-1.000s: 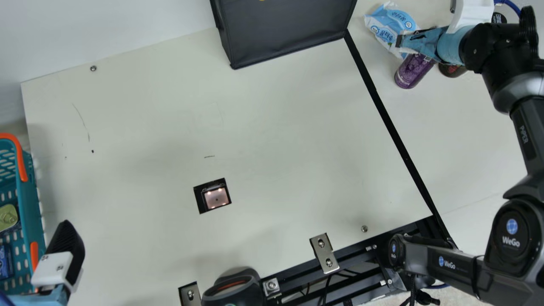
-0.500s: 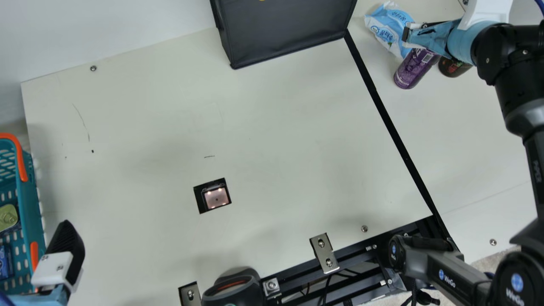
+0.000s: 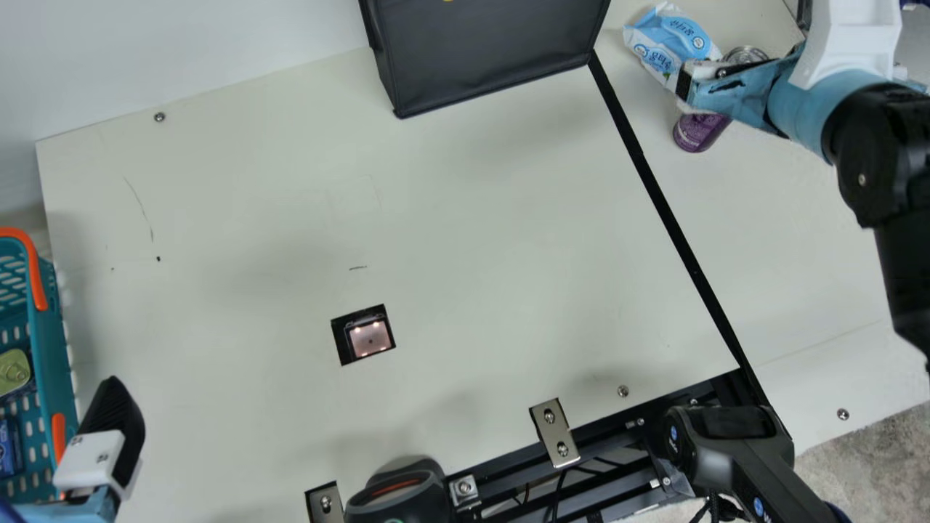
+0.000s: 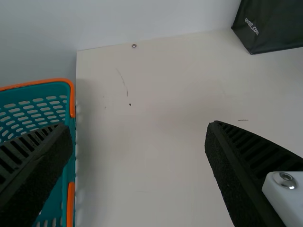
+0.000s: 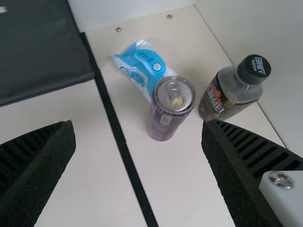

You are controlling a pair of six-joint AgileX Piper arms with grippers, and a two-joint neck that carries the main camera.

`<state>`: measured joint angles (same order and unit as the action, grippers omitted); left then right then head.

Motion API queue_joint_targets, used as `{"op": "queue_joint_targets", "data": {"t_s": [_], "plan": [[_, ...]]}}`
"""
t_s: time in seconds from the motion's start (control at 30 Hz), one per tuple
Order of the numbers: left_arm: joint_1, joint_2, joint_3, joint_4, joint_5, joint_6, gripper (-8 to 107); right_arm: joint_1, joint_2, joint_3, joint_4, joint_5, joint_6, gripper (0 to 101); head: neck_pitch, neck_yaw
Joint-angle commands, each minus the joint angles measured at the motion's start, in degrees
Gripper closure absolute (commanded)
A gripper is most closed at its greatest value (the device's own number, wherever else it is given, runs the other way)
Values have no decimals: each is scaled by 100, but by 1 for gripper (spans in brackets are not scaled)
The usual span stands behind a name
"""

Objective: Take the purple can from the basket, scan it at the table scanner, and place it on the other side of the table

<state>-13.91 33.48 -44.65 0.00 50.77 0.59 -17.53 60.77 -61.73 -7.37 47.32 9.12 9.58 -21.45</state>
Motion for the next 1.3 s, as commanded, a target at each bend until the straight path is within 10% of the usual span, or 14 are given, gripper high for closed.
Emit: {"op": "queue_joint_targets", "data": {"t_s": [0.0, 0.7, 1.27], "plan": [[0, 0, 0, 0, 0, 0, 9, 107, -348, 30, 51, 196, -20, 6, -166, -13], [1014, 811, -2004, -122, 1544, -48, 9, 1788, -1785, -789, 646, 2180, -896, 6, -166, 1987], [1224, 983, -2429, -150, 1871, -59, 9, 1824, -1850, -813, 656, 2271, -912, 6, -166, 1987]]}}
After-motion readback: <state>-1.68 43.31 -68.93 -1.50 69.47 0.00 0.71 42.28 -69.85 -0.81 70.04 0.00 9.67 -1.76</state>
